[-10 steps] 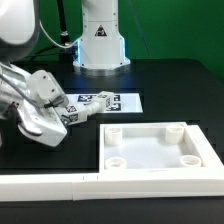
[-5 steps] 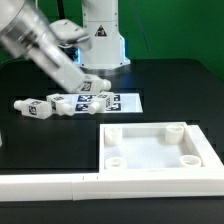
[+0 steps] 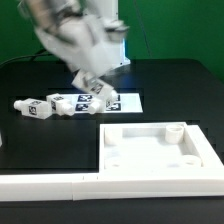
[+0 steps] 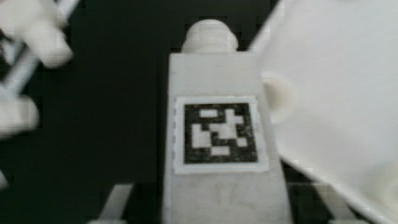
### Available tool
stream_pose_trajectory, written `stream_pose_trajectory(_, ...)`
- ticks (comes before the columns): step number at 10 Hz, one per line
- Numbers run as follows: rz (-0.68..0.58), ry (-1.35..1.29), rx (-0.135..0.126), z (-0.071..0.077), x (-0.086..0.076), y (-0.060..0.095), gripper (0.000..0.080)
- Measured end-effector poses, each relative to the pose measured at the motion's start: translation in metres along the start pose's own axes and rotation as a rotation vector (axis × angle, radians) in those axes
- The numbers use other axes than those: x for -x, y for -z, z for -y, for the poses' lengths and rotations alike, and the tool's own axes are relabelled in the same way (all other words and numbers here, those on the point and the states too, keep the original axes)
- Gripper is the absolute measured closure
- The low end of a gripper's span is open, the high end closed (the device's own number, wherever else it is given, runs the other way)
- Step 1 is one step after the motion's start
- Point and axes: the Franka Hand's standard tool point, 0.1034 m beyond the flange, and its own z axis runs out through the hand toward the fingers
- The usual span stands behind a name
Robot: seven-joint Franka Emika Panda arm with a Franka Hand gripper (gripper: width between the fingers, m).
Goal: Assemble one leg
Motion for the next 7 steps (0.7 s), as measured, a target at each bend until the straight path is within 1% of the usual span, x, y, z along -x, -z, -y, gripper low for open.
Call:
stream_pose_trajectory(1,-0.088,0.021,-0.031,0.015,-0.004,0.007,0.0514)
stream_pose_trajectory(2,-0.141,0.022,-0.057,0.021,0.002,0.002,0.0514)
stream_pose_trajectory(3,-0.176,0.028,-0.070,0.024,0.008,-0.002,0.0514)
stream_pose_trajectory(5,-0.262,0.026,-0.125,0.039,0.017,-0.006,0.0514)
stream_pose_trajectory(6,-0.272,0.041,-0.131,0.043,0.024,-0.009,0.0514)
stream_pose_trajectory(7,-0.316,0.097,-0.151,0.058,0.028,-0.003,0.0514)
